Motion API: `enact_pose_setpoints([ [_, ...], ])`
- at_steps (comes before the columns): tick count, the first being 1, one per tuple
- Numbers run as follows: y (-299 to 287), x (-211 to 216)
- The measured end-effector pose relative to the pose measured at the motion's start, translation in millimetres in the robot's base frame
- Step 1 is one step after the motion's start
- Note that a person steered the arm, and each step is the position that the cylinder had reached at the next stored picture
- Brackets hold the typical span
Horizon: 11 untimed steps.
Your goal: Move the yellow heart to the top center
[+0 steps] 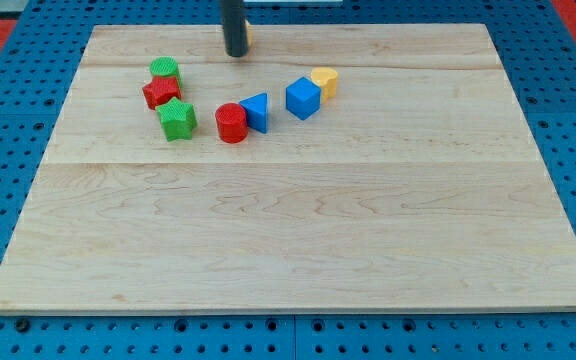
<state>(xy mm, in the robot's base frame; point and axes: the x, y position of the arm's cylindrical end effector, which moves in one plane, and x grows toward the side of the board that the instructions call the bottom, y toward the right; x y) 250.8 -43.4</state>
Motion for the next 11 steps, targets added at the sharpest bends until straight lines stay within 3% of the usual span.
enact_pose_setpoints([
  [1,96,2],
  [2,164,32],
  [3,162,82],
  [4,106,58],
  [5,90,50],
  [6,109,83],
  [7,87,97],
  [8,44,75],
  [9,52,76],
  [11,70,27],
])
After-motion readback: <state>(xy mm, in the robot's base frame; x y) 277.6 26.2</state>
